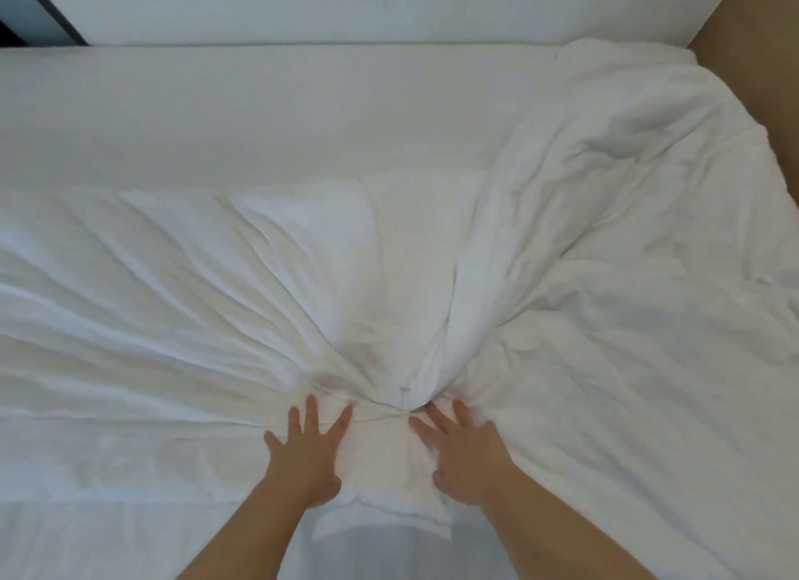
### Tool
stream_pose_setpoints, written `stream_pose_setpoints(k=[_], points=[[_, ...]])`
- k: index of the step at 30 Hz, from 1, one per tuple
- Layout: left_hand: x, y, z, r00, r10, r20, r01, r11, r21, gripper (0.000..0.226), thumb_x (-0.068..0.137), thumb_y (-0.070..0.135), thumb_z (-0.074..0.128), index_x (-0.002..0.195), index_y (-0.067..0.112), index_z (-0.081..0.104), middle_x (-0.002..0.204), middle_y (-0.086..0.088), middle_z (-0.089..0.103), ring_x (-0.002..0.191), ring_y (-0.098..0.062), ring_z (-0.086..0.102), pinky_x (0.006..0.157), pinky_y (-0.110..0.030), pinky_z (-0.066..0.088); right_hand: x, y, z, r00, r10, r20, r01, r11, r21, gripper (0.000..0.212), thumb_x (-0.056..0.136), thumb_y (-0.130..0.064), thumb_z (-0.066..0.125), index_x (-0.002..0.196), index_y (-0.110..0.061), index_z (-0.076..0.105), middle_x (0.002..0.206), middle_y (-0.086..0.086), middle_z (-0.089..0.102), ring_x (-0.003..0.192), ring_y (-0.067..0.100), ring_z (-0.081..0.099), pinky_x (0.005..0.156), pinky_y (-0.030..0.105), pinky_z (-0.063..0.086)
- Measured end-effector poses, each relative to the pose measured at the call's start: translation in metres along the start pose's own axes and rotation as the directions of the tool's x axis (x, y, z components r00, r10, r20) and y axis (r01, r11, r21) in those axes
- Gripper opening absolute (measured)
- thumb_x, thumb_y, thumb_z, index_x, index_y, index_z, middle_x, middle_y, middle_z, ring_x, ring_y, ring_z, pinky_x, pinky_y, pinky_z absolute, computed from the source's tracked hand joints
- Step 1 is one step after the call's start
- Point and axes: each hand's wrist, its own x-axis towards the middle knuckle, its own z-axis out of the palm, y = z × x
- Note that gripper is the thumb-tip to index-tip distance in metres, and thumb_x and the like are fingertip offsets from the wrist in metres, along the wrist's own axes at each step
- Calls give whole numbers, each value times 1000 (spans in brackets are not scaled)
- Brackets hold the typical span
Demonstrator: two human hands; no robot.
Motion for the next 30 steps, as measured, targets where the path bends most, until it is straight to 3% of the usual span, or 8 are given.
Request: stream_pose_setpoints(k=[5,10,15,17,19,22,25,30], points=[[-2,98,-35,962,-155,-225,46,904,-426,71,90,54,48,146,14,29,154,-11,27,143,-27,25,115,-57,13,-56,132,8,989,89,-116,-105,984,-141,88,92,-56,50,152,-41,-12,160,-4,-26,147,34,-20,104,76,1],[20,199,-124,799,-204,-566,-257,735,-627,63,84,53,58,131,11,49,125,-10,54,117,-31,52,97,-43,42,-113,278,41,881,473,9,-471,876,103,107,80,-65,63,147,-49,-19,157,-4,-34,145,43,-19,103,76,18],[46,258,-205,910,-193,-368,-323,229,-918,69,91,42,61,143,4,37,135,-8,51,128,-27,48,94,-30,38,-109,294,73,910,413,33,-405,871,277,108,80,-61,66,147,-51,-18,155,-8,-35,146,42,-18,105,73,22],[38,286,-206,851,-28,-525,-481,360,-799,48,89,23,61,134,8,50,122,-5,60,117,-29,57,88,-30,46,-101,304,71,924,378,55,-373,861,346,104,82,-58,66,150,-49,-12,156,-8,-32,146,42,-17,109,70,19],[18,313,-181,748,285,-599,-591,698,-406,49,87,20,56,135,17,47,118,-10,64,108,-33,60,88,-37,48,-103,316,54,939,334,77,-321,777,542,83,89,-50,63,154,-38,13,163,0,-9,149,37,4,117,55,20],[-10,331,-125,748,542,-383,-542,832,119,61,91,24,48,146,36,25,115,-11,64,102,-36,61,81,-36,45,-123,325,5,866,499,37,-154,195,969,40,99,-39,51,134,-20,54,138,4,52,112,23,55,88,37,46],[-27,334,-97,765,590,-258,-523,804,284,69,91,17,45,148,39,14,88,-5,60,73,-27,56,64,-32,39,-137,334,-49,791,611,26,60,-120,991,48,96,-53,48,137,-28,41,141,0,50,120,24,53,95,43,48],[-33,338,-100,730,643,-233,-510,739,441,67,93,11,43,151,30,15,76,-1,52,54,-19,40,51,-28,25,-104,313,-121,753,614,-235,106,240,965,121,77,-50,77,153,-34,-15,162,4,5,146,24,21,115,39,24]])
